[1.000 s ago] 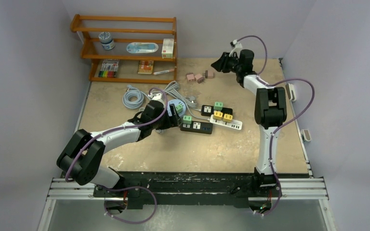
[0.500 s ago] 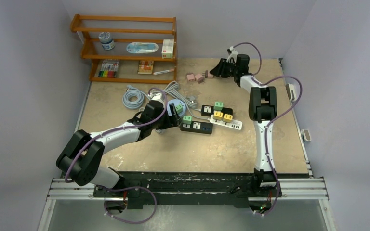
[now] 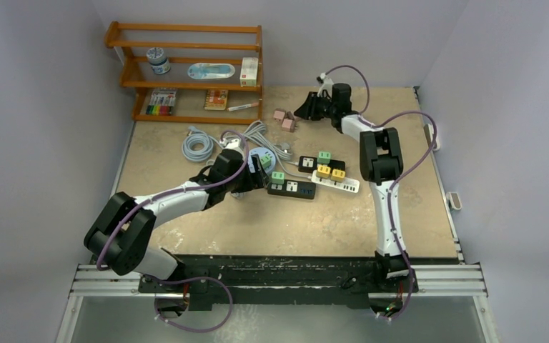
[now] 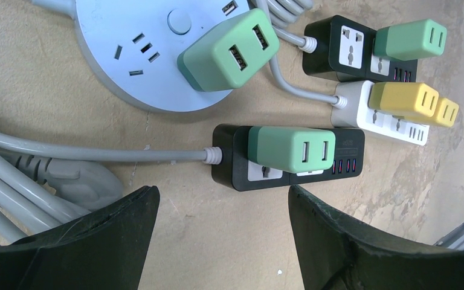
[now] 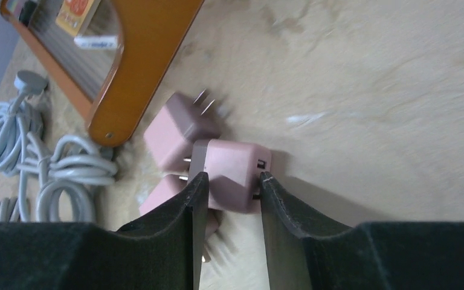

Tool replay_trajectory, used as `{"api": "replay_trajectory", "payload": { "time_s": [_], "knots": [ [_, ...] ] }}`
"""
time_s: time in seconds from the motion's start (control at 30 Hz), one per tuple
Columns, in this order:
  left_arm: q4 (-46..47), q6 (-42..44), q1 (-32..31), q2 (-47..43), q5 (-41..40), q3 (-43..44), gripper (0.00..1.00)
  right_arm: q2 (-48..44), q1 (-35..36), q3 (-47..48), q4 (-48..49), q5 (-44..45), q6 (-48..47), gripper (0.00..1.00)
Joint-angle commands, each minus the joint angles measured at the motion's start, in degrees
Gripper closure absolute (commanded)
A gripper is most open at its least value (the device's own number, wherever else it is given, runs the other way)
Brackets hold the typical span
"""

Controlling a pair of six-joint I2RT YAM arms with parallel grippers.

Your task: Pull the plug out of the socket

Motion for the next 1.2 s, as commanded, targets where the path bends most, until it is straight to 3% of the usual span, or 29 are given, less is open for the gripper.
{"api": "replay_trajectory", "payload": {
  "time_s": [0.0,0.3,0.47,0.67,1.17],
  "knots": [
    [0.5,0.4,0.5,-1.3,-0.8,1.5,0.22,-10.4,0.2,-6.5,4.1,3.6,-2.5,0.6],
    [2.1,-0.3,0.5,-1.4,-0.4,0.7,0.22,-23.9,2.3,-16.8,2.1,9.1,-12.1,0.56],
    [2.5,-0.5,0.5,-1.0,0.4,0.7,0.22,-24.7,7.2,-20.2,-4.1,14.9,-19.0,0.57],
    [2.5,-0.6,0.5,-1.5,0.3,-0.1,0.22,-24.0,10.5,-20.9,-9.7,19.6,-24.9,0.45],
    [3.4,-1.1,0.5,-0.8,0.5,-0.5,0.22,-20.1,13.1,-18.9,-15.0,26.5,-26.9,0.45]
  ]
}}
